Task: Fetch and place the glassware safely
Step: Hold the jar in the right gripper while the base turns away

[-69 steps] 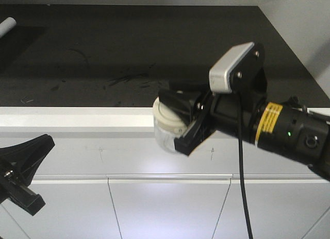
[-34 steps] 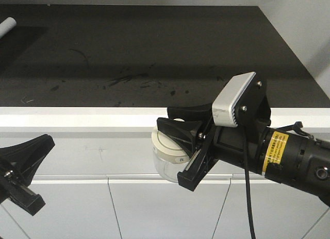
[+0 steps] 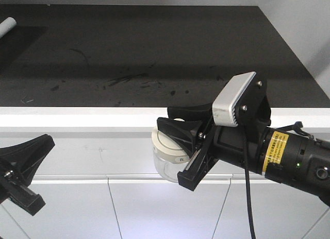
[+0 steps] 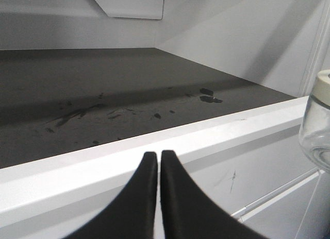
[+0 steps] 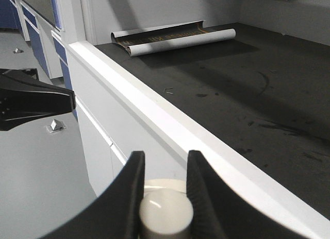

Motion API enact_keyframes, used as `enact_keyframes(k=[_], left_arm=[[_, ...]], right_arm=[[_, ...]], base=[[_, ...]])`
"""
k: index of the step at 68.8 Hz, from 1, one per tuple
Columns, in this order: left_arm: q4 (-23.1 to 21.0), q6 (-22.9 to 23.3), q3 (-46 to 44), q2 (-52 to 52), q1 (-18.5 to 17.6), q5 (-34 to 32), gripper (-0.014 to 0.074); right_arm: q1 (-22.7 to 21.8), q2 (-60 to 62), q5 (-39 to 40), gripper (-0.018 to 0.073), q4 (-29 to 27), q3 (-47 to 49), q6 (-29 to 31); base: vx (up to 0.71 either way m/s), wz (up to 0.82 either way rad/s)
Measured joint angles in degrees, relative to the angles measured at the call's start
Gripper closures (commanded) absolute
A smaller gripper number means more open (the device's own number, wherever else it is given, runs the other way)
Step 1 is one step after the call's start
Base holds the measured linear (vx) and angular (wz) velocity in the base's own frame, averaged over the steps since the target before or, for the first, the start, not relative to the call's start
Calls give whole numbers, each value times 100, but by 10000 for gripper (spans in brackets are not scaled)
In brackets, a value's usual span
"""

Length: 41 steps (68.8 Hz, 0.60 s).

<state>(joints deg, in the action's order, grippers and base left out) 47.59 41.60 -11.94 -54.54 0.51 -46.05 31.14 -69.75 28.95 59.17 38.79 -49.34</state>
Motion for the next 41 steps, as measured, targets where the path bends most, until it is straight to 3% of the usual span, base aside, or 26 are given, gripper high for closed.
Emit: enact_keyframes(k=[41], left_arm=[[0, 0, 0, 0, 0, 0, 594]], right_arm=[[0, 0, 0, 563, 0, 0, 0]], base=[[-1, 3]])
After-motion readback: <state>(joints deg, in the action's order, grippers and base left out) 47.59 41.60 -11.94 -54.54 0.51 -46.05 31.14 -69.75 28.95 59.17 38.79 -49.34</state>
